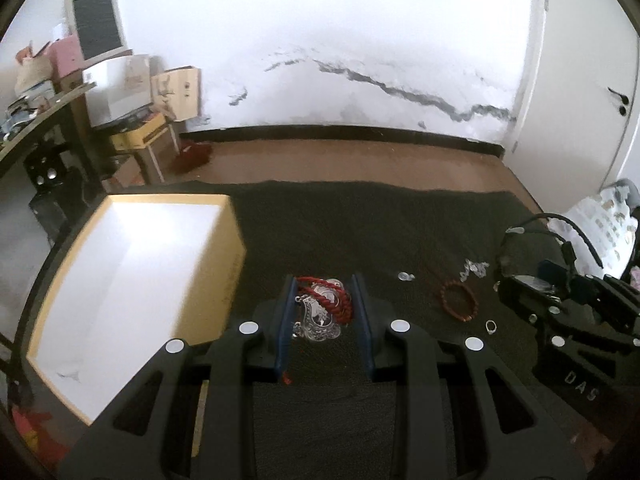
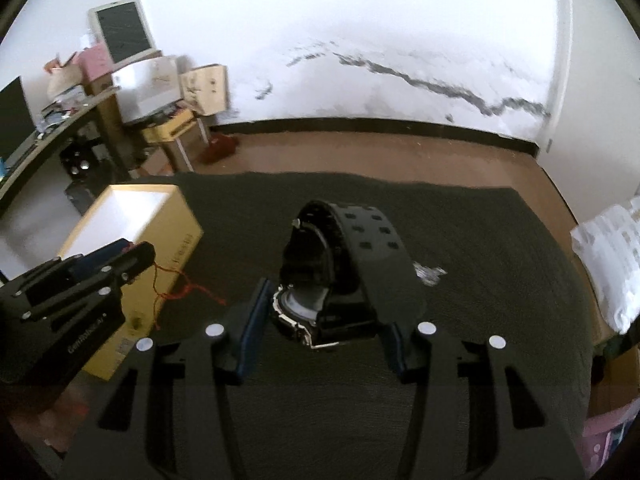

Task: Organize jewelry
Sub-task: 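Carry the necklace in the left tool to the white box while the right tool carries the watch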

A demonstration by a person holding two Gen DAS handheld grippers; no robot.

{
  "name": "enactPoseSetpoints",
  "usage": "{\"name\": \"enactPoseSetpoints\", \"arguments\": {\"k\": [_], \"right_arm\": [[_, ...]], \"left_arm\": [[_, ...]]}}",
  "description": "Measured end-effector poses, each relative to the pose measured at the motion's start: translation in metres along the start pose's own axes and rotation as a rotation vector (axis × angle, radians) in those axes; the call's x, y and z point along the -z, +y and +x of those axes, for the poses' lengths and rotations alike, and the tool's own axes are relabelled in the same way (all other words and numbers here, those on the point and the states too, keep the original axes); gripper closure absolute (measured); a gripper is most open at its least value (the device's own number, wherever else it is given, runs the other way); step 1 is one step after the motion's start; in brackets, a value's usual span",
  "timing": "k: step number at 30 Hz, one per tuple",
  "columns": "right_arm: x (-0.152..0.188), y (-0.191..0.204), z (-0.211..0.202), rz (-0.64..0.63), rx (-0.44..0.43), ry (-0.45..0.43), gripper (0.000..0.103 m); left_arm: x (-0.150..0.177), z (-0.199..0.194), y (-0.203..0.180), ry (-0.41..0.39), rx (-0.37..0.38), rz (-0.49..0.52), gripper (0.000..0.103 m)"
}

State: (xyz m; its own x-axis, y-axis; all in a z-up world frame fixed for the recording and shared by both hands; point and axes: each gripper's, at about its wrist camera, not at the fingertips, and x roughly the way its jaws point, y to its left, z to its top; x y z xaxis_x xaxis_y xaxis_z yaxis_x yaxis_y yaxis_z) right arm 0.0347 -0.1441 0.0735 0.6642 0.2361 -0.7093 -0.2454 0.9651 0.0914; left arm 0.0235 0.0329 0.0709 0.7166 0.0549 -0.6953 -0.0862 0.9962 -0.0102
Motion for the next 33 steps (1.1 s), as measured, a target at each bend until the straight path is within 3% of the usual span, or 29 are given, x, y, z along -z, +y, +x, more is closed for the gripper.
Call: {"name": "enactPoseSetpoints", "arguments": {"k": [11,19,24,33], "right_arm": [[-0.033,0.085,-0.012,-0.066,-0.096,-0.048,0.053],[-0.044,0.138,-0.008,-0.106,-0.168,-0.057,0.053],[-0.044,0.16,0.001,-0.13,-0.186,-0.047,0.053],[-0.036,0.186,0.027,-0.177,-0.173,-0.007,0.053]], "left_arm": [[-0.037,-0.076,0.098,-0.081,-0.164,-0.078,0.076],[-0.046,-0.109,0.176,-0.117,-0.292,-0.168,0.076],[-0.034,-0.092,0.194,-0.084,-0.328,-0.172,0.076],[0.014,-0.002,0.217,0.07,-0.305,-0.245,0.076]]}}
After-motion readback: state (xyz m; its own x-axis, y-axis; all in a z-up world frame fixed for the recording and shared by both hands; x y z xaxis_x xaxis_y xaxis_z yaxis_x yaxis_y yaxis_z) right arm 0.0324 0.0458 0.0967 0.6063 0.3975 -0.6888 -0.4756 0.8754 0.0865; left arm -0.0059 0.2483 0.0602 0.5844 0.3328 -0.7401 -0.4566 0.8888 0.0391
